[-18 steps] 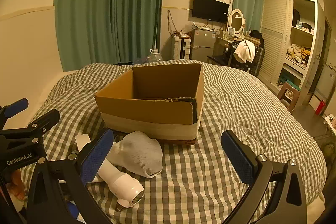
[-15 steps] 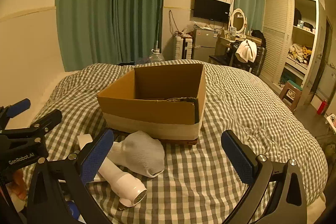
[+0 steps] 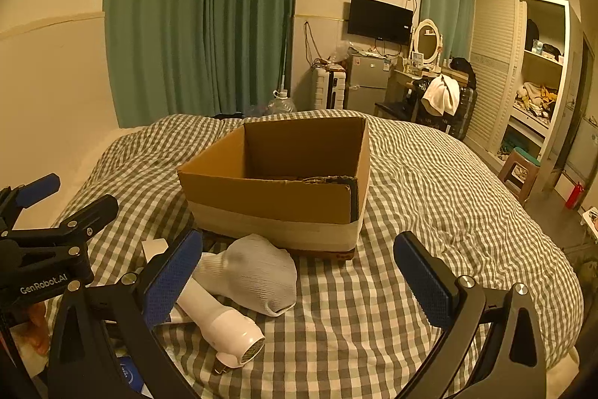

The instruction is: Organize objects

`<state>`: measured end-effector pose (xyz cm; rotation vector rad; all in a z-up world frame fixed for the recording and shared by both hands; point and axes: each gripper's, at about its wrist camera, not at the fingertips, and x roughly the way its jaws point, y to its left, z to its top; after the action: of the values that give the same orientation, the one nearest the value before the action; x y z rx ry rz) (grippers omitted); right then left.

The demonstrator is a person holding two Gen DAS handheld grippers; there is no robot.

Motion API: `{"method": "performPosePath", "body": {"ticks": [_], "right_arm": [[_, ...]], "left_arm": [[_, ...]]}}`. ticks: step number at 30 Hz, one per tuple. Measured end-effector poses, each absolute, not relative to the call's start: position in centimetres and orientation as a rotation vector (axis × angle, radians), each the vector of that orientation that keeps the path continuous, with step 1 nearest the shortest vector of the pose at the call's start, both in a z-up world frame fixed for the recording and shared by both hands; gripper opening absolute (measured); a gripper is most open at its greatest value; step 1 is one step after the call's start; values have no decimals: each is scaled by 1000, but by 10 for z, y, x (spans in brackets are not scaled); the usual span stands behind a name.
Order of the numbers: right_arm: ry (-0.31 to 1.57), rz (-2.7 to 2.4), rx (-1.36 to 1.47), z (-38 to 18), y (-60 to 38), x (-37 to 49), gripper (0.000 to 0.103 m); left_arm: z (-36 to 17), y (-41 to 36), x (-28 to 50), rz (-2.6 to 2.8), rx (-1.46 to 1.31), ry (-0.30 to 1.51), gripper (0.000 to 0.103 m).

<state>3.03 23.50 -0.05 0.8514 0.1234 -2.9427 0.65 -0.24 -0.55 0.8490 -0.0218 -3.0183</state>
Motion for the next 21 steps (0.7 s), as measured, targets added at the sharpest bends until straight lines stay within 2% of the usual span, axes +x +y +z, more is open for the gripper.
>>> {"method": "performPosePath", "body": {"ticks": [21], "right_arm": [[136,-2934,836,-2,235,32,103]], "left_arm": [[-8,-5,6,-3018,874,-14,103]]}}
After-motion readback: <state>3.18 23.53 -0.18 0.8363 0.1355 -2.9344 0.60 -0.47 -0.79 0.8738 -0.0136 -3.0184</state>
